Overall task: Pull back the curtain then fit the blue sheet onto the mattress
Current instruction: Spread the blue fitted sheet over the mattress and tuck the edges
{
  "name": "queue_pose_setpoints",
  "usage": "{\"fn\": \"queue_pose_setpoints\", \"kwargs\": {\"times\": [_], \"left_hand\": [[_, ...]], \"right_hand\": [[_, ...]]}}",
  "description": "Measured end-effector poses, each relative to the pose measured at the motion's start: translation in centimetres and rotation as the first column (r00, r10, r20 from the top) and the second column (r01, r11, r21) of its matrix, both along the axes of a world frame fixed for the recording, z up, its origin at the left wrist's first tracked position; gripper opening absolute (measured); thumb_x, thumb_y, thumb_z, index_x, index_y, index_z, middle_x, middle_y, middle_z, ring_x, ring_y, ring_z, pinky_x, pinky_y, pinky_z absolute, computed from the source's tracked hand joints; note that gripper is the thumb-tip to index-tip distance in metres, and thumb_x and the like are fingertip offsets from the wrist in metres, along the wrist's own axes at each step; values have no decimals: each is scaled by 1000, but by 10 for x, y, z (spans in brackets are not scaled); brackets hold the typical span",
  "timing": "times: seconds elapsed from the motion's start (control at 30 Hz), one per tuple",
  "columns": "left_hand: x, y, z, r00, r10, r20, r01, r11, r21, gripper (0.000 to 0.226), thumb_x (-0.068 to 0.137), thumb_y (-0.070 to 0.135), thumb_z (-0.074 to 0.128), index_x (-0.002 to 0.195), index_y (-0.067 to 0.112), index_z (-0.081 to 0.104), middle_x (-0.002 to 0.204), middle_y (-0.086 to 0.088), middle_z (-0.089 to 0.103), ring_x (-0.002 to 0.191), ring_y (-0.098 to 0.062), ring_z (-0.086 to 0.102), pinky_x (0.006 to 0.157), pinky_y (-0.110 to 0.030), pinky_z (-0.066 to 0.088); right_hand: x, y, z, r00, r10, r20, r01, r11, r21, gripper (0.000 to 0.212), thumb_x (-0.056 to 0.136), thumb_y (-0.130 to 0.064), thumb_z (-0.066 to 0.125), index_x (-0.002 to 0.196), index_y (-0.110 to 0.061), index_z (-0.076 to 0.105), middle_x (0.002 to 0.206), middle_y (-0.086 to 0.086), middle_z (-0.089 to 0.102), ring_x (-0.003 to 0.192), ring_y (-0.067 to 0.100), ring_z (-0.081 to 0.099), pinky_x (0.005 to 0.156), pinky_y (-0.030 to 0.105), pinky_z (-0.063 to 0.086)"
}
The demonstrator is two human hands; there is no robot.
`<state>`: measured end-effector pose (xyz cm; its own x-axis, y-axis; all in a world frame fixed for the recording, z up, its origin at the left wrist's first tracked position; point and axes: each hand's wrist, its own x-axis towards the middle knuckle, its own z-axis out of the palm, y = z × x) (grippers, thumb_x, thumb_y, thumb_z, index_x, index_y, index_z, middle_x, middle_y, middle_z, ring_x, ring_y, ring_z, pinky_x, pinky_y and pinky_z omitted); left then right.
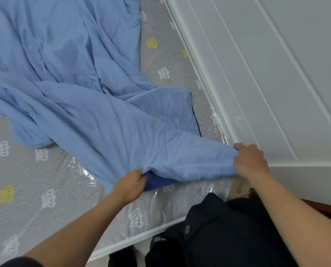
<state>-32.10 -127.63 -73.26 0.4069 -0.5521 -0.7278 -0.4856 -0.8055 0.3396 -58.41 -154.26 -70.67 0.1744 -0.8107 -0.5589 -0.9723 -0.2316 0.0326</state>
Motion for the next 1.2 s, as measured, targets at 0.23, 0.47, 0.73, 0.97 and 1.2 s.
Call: {"fn": "queue_pose_setpoints", "kwargs": {"times": [0.23,0.47,0.73,0.97,1.2], "left_hand": [[-108,42,36,-119,689,-715,-556,550,623,43,100,15,45,137,-7,50,134,-25,59,121,-27,62,89,-23,53],[-69,77,24,-108,638,-762,-663,525,534,44,76,4,69,118,-11,67,120,-33,64,102,-38,69,85,-38,57],[-12,37,37,652,36,-758,-125,990,-61,57,65,26,82,110,54,60,97,19,69,89,6,65,78,-14,52],[39,53,-18,962,143,232,-113,984,-139,28,71,13,52,96,19,65,104,-6,64,99,-31,65,81,-40,55],[41,55,-1,920,-390,27,384,890,-247,58,70,59,55,123,35,48,94,-8,70,91,-33,65,74,-37,51]], "right_hand": [[71,165,-25,626,719,302,-724,391,569,103,82,-21,68,156,-41,-1,157,8,28,143,31,30,117,49,25],[54,178,-36,968,-7,253,-229,398,888,80,74,-34,73,145,-41,36,126,-5,62,113,14,61,88,31,55],[112,167,-32,943,-95,319,-113,810,575,32,99,3,43,124,-11,57,128,16,61,119,27,58,92,11,42],[108,69,38,792,-256,555,-155,794,588,24,73,-20,76,96,-23,69,92,-3,75,87,13,69,73,16,50],[71,45,37,730,662,-173,-460,662,592,70,63,-46,83,122,-22,54,124,1,63,110,23,63,94,34,51]]}}
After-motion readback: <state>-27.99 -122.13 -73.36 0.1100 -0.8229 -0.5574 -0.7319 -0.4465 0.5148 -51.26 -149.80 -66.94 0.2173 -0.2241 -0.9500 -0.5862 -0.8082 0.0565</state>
